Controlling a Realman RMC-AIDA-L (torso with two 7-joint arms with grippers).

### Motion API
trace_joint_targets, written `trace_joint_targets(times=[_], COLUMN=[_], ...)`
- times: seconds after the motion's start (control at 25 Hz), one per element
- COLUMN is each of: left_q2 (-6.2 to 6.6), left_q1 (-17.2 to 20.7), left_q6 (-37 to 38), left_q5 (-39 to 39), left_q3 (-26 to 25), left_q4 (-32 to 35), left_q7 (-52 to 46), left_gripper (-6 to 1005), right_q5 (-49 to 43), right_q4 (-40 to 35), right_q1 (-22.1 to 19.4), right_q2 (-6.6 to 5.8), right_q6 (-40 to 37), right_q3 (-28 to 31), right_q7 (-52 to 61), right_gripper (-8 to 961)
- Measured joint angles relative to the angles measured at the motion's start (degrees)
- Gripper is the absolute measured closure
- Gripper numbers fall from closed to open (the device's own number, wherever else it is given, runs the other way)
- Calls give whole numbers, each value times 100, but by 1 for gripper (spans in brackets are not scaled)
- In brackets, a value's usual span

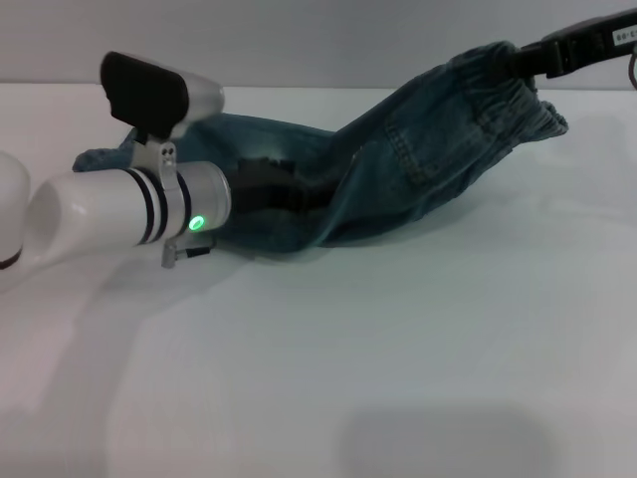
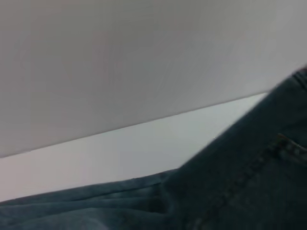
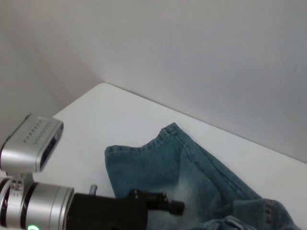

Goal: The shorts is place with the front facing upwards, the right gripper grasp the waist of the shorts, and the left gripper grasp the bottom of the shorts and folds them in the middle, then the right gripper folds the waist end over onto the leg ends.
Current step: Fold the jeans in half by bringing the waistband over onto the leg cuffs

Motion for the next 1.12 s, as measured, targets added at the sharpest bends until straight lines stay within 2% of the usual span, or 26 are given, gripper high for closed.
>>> trace_joint_targets(times=[0.56,1.12], left_q2=[27,12], left_q1=[114,156], left_q6=[90,698], left_q5=[-37,-78], left_q3=[441,721], left_q4=[120,546], left_q7=[-2,-83], left_gripper=[174,175], right_q5=[1,0], right_q4=[-158,-121], right_q1=[381,568], right_q2=[-48,-53], right_q6=[-347,-449], right_q3=[18,18], right_q7=[140,166], right_gripper=[950,949])
